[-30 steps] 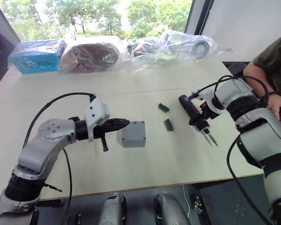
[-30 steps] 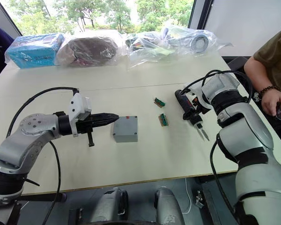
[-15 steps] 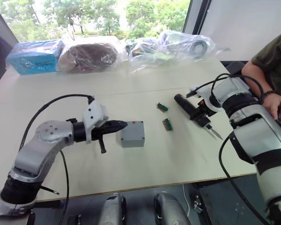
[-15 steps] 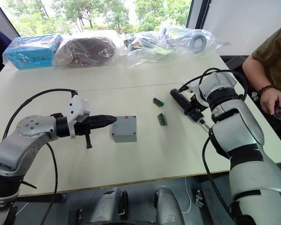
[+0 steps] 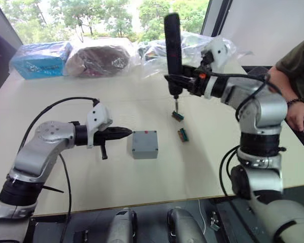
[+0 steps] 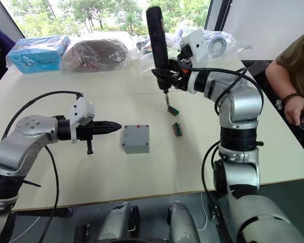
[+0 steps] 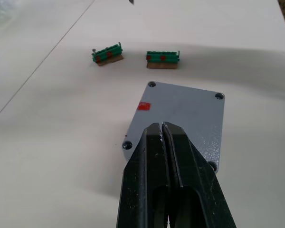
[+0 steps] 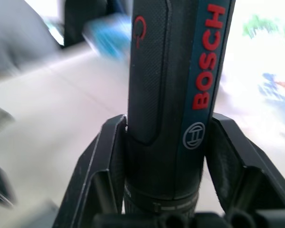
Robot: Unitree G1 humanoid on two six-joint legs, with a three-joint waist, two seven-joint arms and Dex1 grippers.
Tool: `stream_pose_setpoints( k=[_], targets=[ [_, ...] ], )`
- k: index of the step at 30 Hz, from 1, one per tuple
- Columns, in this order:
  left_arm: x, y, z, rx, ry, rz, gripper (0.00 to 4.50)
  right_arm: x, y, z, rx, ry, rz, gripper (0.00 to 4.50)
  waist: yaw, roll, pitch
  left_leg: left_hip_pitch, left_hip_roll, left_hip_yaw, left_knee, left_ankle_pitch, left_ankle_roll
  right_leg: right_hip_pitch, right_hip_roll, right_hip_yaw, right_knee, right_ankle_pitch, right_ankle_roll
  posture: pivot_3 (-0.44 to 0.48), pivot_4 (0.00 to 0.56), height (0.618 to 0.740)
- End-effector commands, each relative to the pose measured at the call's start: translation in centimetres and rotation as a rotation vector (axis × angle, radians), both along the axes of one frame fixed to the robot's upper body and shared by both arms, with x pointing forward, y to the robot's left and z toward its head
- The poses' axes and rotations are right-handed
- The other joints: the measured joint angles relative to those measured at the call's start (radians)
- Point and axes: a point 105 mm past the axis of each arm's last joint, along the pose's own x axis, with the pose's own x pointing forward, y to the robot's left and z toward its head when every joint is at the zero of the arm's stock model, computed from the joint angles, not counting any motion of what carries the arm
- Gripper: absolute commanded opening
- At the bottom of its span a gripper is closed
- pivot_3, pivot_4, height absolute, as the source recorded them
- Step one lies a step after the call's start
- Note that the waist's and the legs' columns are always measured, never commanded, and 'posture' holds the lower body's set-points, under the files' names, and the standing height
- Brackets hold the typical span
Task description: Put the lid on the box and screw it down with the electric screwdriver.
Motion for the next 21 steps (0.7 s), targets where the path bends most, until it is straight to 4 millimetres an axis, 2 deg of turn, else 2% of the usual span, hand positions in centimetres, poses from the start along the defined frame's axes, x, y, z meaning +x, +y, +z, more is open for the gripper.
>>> stream_pose_setpoints(
  k=[1,6,10,21],
  targets=[
    [0.0,-1.3,-0.2,0.008,-0.01,-0.071,0.0,-2.6,1.8,0.5,0.088,-0.146,0.059,1.84,-0.004,0.0,0.0,0.0,0.0,0.0,0.0,0.0,0.0,0.001,0.0,0.0,0.0,0.0,0.0,0.0,0.15,0.74],
    [0.6,-2.9,-1.1,0.023,-0.017,-0.09,0.0,-3.8,3.7,-1.8,0.114,-0.129,0.088,1.84,-0.009,0.0,0.0,0.0,0.0,0.0,0.001,0.0,0.0,-0.001,0.001,0.001,0.001,0.0,0.0,0.0,0.15,0.74],
    [1.4,-3.6,-2.4,0.072,-0.014,-0.078,0.0,-4.1,4.2,-2.5,0.132,-0.118,0.093,1.84,-0.009,0.0,0.0,0.0,0.0,-0.001,0.0,0.0,0.0,-0.001,0.002,0.0,0.001,0.0,0.0,0.0,0.15,0.74],
    [1.1,-2.7,-3.2,0.084,-0.013,-0.06,0.0,-4.4,4.8,-4.3,0.124,-0.081,0.088,1.84,-0.009,0.0,0.0,0.0,0.001,-0.001,0.0,0.0,0.0,0.0,0.002,0.0,0.001,0.0,0.0,0.0,0.15,0.74]
  ],
)
